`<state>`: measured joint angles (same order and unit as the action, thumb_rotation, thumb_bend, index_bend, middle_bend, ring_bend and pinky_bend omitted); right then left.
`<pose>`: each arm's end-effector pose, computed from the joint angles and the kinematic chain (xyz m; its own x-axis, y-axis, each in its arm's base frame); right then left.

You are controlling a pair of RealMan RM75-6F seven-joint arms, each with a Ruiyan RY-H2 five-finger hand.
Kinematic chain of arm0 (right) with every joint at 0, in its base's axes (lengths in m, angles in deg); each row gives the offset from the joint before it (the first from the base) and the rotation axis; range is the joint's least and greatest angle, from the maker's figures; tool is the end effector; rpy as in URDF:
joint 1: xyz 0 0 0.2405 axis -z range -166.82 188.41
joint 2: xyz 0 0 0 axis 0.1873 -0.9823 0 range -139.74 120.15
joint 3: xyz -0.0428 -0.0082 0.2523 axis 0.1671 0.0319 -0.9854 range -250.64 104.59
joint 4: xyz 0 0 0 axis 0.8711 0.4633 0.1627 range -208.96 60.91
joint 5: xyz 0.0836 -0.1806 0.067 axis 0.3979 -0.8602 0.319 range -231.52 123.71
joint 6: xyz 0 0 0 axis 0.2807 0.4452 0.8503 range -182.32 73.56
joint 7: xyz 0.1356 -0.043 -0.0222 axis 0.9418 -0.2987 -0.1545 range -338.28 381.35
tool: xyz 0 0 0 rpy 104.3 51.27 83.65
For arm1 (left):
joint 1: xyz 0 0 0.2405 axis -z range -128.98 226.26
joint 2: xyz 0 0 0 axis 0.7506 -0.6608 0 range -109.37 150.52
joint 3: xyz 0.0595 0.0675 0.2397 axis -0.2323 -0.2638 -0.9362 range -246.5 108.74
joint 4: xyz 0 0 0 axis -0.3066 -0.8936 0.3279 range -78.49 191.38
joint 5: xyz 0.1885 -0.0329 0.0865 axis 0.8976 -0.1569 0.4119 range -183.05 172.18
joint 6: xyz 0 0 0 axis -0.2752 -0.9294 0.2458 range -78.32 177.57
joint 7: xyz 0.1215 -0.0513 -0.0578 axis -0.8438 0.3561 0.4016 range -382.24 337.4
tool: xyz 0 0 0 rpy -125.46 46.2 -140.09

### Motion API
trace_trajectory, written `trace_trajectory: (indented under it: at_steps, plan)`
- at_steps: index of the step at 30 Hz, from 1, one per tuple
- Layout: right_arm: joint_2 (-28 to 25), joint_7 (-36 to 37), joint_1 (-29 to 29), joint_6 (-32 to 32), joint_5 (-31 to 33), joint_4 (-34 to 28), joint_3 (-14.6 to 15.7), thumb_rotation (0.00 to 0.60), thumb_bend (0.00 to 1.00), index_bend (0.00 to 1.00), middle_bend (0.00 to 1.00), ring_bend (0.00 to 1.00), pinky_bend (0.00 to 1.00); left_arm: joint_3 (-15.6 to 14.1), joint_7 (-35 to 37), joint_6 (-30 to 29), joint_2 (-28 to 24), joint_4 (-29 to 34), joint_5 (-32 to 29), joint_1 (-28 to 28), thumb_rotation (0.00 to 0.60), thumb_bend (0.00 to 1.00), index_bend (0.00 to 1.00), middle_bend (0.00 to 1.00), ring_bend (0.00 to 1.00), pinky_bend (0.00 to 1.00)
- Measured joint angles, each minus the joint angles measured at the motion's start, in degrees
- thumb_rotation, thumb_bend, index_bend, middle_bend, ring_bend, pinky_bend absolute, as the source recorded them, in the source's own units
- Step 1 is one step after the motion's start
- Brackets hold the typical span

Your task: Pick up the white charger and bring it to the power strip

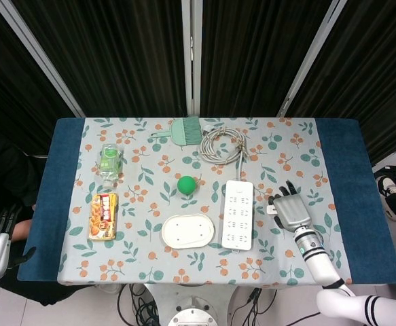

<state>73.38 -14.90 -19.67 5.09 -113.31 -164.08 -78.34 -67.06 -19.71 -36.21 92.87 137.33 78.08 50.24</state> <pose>-0.2336 -0.2911 0.0082 0.6335 -0.3084 0.7097 -0.7735 -0.2271 0.5917 -0.3522 0.1593 0.1333 0.4016 0.0241 0.9155 0.9108 0.0943 -0.4020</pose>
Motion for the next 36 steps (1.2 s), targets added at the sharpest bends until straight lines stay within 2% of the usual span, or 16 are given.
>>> trace_trajectory:
  at_steps: [5,9,14,19,24,29,36]
  plan:
    - [0.6,2.0,0.0,0.4,-0.7,0.7,-0.2,0.600,0.38,0.63,0.58,0.31,0.09,0.0,0.0,0.0,0.0,0.1,-0.1,-0.1,0.600,0.15,0.04,0.00,0.00,0.00]
    - [0.3,6.0,0.3,1.5,-2.8,0.7,-0.8,0.600,0.40,0.71,0.62,0.36,0.11,0.0,-0.1,0.1,-0.2,0.2,-0.2,-0.2,0.600,0.15,0.04,0.00,0.00,0.00]
    - [-1.1,13.2,0.7,3.3,-6.3,-0.7,-2.6,0.600,0.42,0.74,0.64,0.37,0.11,0.1,-0.5,0.1,-0.3,0.8,-0.1,-0.1,0.600,0.15,0.04,0.00,0.00,0.00]
    - [-1.4,18.8,-0.4,2.7,-7.4,-1.2,-5.4,0.600,0.43,0.76,0.65,0.38,0.11,0.1,-0.9,0.1,-0.3,1.2,0.2,0.1,0.600,0.15,0.04,0.00,0.00,0.00]
    - [2.2,20.4,-2.2,1.3,-6.3,0.8,-6.8,0.600,0.45,0.78,0.66,0.39,0.11,0.1,-0.9,0.2,-0.2,1.3,0.2,0.1,0.600,0.15,0.04,0.00,0.00,0.00]
    - [6.7,21.4,-2.9,1.5,-5.4,3.5,-7.1,0.600,0.46,0.79,0.67,0.39,0.11,0.1,-0.5,0.5,-0.1,0.8,-0.1,0.1,0.600,0.15,0.04,0.00,0.00,0.00]
    - [10.2,23.9,-3.0,2.9,-5.4,6.2,-7.4,0.600,0.47,0.79,0.67,0.39,0.12,0.2,0.3,0.9,0.3,-0.1,-0.2,0.2,0.600,0.15,0.04,0.00,0.00,0.00]
